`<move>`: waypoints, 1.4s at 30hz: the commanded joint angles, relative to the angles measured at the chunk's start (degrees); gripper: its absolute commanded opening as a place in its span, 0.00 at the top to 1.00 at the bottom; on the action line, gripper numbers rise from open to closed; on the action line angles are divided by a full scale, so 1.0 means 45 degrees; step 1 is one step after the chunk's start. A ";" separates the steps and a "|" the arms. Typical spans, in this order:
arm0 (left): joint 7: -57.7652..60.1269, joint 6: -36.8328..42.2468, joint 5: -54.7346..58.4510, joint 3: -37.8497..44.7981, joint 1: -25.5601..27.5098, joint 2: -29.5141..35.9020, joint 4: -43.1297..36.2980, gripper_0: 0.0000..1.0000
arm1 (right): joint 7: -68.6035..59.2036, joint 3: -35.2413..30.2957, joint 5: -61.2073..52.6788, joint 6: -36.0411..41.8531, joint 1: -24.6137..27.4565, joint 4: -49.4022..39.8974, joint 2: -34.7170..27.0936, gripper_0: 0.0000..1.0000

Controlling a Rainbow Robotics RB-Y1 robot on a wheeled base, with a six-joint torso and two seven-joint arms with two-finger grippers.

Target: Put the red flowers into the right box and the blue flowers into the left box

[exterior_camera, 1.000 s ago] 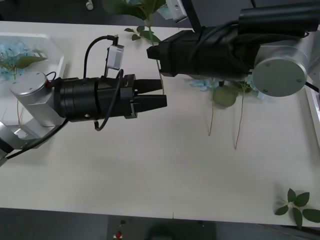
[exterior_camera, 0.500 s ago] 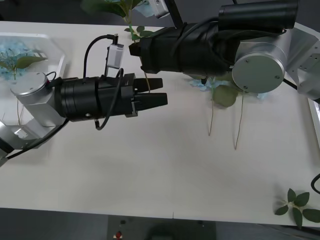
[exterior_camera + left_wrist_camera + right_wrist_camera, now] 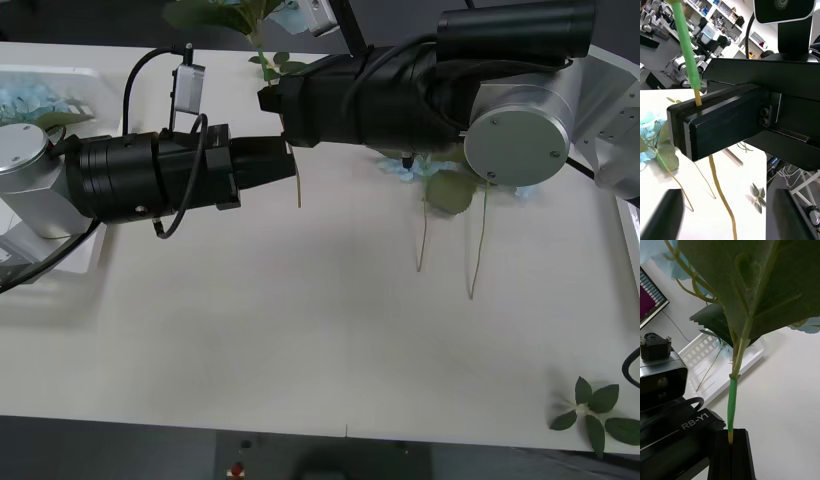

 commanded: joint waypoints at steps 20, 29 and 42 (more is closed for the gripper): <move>0.0415 -0.1136 -0.0049 -0.0646 -0.0151 0.0141 -0.0396 1.00 | -0.0618 -0.0145 -0.0414 -0.0081 -0.0366 -0.0336 -0.0138 1.00; 0.0415 -0.1097 -0.0030 -0.0646 -0.0151 0.0141 -0.0415 0.06 | -0.0618 -0.0145 -0.0492 -0.0081 -0.0366 -0.0336 -0.0197 1.00; 0.0415 -0.1097 0.0049 -0.0392 -0.0131 0.0747 -0.0376 0.00 | -0.0618 -0.0145 -0.0511 -0.0081 -0.0366 -0.0336 -0.0216 1.00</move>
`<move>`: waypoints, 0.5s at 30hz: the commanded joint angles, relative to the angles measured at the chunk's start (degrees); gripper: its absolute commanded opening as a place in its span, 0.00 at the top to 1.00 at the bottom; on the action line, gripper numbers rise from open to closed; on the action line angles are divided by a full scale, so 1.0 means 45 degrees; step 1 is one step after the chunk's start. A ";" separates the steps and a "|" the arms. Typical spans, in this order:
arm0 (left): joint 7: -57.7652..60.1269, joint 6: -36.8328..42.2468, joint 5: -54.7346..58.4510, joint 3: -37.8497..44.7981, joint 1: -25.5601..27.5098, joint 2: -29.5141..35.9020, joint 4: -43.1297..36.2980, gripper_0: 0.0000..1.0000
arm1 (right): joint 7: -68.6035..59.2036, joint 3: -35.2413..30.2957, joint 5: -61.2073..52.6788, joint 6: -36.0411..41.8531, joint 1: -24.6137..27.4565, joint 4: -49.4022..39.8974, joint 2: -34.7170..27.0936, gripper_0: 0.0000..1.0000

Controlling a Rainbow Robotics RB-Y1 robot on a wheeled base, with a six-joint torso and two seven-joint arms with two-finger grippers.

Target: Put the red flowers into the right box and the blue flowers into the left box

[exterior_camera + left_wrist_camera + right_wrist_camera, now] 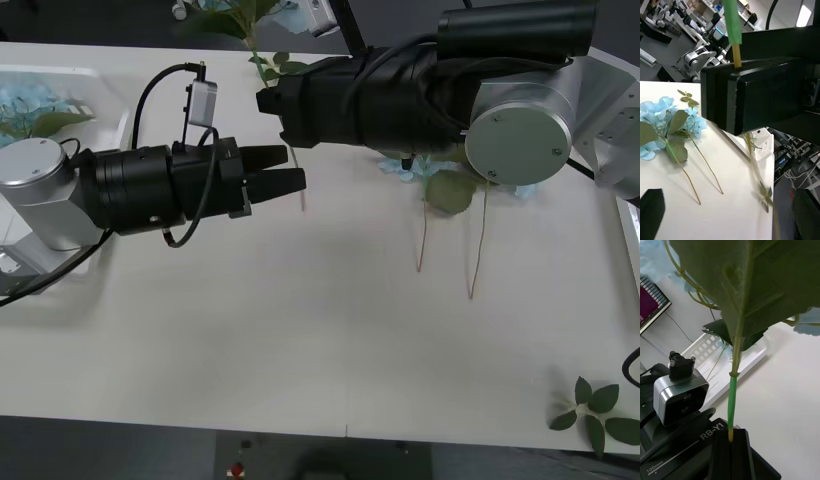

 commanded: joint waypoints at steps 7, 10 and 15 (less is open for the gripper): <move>0.0415 0.0086 0.0376 0.0356 0.0005 0.1880 -0.0326 0.00 | -0.0616 -0.0145 -0.0137 -0.0062 -0.0366 -0.0316 -0.0215 1.00; 0.0415 0.0126 0.0415 0.0317 -0.0014 0.1724 -0.0346 0.00 | -0.0655 -0.0145 -0.0156 -0.0081 -0.0385 -0.0316 -0.0235 1.00; 0.0415 0.0106 0.0454 0.0317 -0.0190 0.0942 -0.0326 0.00 | -0.0636 -0.0145 -0.0254 -0.0081 -0.0366 -0.0356 -0.0352 1.00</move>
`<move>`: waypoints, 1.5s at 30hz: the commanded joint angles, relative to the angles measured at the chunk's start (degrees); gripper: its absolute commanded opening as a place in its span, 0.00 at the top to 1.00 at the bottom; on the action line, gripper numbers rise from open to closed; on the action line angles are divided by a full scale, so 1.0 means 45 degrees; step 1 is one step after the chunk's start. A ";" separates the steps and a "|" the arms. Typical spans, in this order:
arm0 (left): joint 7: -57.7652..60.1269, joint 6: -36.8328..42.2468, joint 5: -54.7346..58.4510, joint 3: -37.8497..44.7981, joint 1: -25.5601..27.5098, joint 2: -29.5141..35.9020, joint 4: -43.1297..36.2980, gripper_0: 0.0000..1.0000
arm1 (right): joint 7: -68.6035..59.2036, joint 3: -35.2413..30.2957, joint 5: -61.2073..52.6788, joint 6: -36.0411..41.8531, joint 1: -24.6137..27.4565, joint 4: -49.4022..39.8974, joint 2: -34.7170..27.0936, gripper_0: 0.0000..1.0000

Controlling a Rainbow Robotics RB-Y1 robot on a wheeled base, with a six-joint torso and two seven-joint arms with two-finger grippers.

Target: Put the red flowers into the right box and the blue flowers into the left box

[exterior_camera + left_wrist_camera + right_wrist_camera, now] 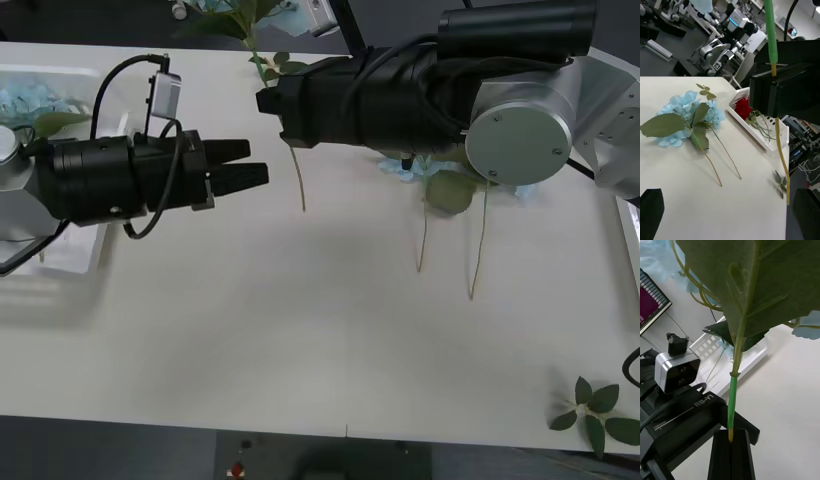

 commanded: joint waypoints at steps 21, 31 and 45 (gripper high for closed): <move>0.0415 -0.0040 0.0178 -0.0473 -0.0698 -0.2039 -0.0321 0.00 | -0.0653 -0.0145 -0.0329 -0.0081 -0.0366 -0.0375 -0.0405 1.00; 0.0415 -0.0119 0.0178 -0.0453 -0.0737 -0.2039 -0.0301 1.00 | -0.0634 -0.0066 -0.0329 -0.0081 -0.0366 -0.0375 -0.0405 1.00; 0.0415 -0.0138 0.0178 -0.0473 -0.0737 -0.2039 -0.0321 1.00 | -0.0634 -0.0066 -0.0329 -0.0218 -0.0385 -0.0375 -0.0425 1.00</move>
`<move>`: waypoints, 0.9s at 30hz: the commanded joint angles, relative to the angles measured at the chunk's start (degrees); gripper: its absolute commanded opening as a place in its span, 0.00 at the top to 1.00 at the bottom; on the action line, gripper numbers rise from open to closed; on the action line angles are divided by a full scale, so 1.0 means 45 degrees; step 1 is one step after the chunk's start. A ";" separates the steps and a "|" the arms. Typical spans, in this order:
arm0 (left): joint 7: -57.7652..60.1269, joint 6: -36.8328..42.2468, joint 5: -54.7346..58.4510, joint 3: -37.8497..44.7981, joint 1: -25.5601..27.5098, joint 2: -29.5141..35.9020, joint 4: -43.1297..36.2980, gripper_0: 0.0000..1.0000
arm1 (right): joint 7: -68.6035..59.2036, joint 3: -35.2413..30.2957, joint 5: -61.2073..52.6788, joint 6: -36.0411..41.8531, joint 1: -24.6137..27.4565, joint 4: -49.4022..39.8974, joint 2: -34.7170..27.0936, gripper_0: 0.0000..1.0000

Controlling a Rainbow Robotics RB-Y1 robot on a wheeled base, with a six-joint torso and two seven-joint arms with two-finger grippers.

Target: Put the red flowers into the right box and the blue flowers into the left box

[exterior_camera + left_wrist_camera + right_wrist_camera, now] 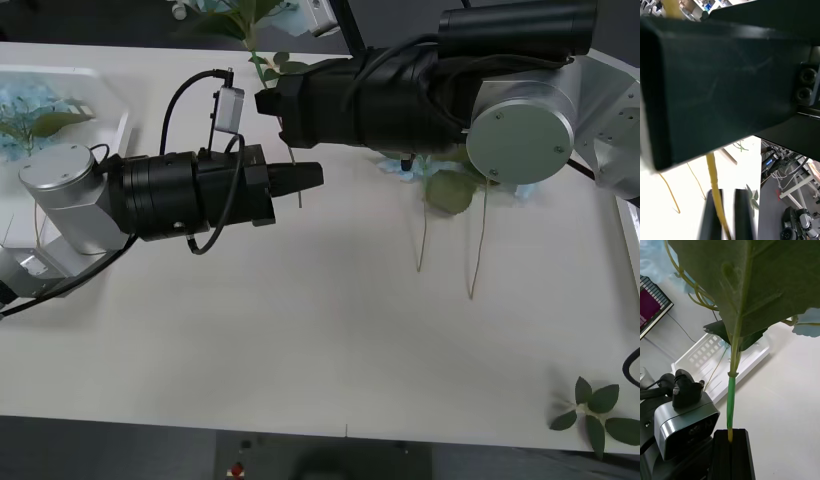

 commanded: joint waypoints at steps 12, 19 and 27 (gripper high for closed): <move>0.0415 -0.0101 0.0176 0.0202 -0.0365 0.0042 -0.0320 1.00 | -0.0691 -0.0047 -0.0052 -0.0329 -0.0366 -0.0392 -0.0476 1.00; 0.0415 -0.0101 0.0176 0.0202 -0.0365 0.0022 -0.0320 1.00 | -0.0671 -0.0067 0.0124 -0.0466 -0.0385 -0.0333 -0.0476 0.00; 0.0415 -0.0101 0.0176 0.0202 -0.0365 0.0042 -0.0320 1.00 | -0.0593 0.0050 0.0359 -0.0856 -0.0366 -0.0294 -0.0476 0.00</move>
